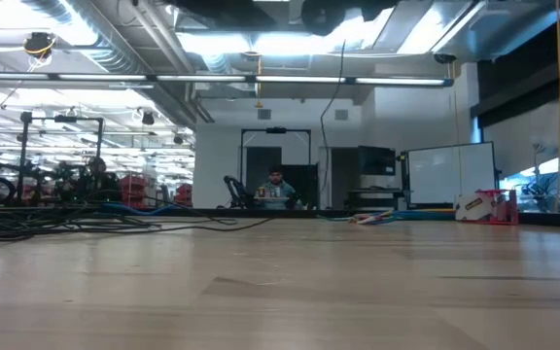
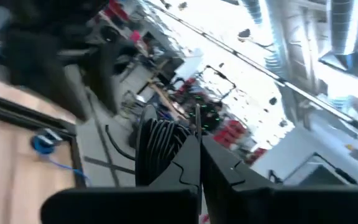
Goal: Coiling cords
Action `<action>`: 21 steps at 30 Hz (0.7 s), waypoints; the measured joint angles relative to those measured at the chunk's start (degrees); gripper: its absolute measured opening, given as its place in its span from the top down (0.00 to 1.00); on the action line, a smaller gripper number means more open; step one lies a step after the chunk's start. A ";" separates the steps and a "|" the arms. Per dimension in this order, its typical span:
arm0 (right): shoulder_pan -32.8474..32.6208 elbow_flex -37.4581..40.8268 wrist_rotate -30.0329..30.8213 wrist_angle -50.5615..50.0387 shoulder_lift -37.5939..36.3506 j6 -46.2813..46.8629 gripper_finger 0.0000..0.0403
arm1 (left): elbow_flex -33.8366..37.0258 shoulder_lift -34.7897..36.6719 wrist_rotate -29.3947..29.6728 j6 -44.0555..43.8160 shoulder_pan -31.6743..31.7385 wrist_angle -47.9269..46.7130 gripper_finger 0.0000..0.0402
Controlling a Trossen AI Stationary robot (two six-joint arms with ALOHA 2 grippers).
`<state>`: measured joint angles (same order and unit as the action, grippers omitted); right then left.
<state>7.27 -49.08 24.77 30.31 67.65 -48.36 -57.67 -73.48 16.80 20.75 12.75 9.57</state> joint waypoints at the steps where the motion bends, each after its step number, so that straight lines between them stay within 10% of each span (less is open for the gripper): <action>1: 0.01 -0.01 0.30 0.35 -0.05 -0.45 0.99 | 0.02 -0.81 -0.66 -1.95 0.06 -0.06 0.63; 21: 2.89 -0.07 -1.80 0.89 0.23 -1.38 0.99 | 0.00 -26.26 -4.62 -0.81 -0.01 23.00 0.63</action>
<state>10.15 -49.15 22.97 31.20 67.88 -49.74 -57.67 -99.75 12.18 19.94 12.75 32.57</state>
